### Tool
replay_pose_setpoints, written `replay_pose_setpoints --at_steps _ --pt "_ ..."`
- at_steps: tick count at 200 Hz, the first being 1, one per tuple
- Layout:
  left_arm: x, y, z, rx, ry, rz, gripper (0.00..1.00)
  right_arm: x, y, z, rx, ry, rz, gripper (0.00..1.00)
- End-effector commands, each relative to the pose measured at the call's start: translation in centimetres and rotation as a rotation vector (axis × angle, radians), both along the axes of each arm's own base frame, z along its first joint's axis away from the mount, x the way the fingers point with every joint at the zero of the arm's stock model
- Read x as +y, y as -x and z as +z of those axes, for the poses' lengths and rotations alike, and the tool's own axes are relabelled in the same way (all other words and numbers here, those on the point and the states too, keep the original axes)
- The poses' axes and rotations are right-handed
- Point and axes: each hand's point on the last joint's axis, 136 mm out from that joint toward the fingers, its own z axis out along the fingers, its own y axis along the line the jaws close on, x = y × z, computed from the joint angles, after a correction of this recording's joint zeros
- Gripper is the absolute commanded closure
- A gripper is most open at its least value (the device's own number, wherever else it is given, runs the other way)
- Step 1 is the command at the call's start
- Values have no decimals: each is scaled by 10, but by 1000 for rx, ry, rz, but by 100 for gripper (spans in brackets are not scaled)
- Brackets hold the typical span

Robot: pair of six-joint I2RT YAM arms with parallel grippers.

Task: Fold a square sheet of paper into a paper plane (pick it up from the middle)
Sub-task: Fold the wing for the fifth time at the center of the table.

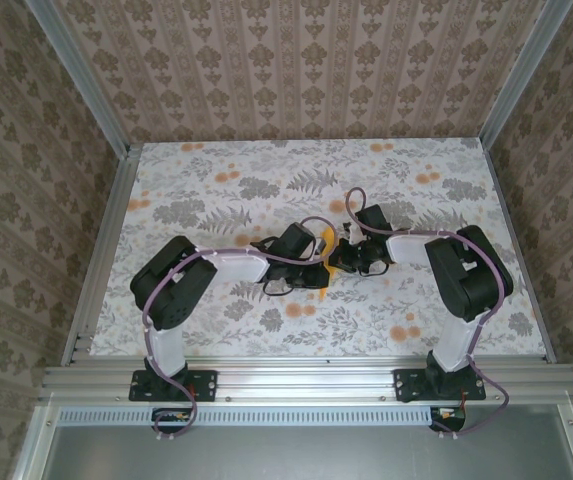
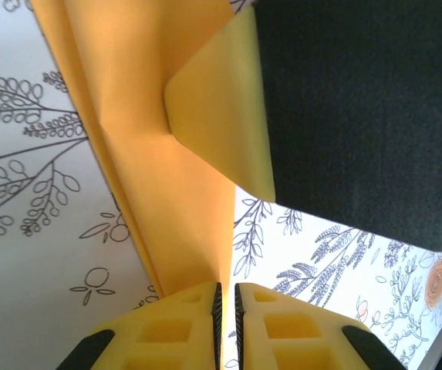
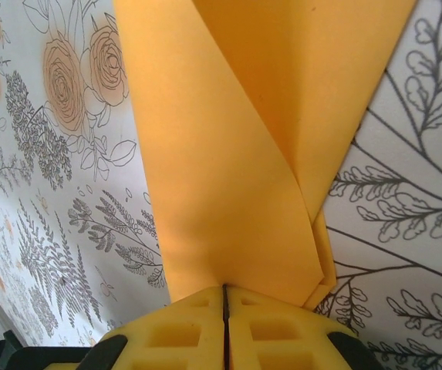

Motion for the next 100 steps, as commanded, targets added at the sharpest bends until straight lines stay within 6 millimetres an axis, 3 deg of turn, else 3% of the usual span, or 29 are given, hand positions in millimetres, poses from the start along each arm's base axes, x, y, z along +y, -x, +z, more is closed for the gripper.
replay_pose_setpoints --at_steps 1,67,100 --pt "-1 14 7 22 27 -52 85 -20 12 -36 85 128 -29 90" --pt "12 26 -11 40 -78 -90 86 -24 14 -41 102 150 -35 90" --pt "9 31 -14 50 -78 -103 86 -24 15 -43 108 154 -34 90"
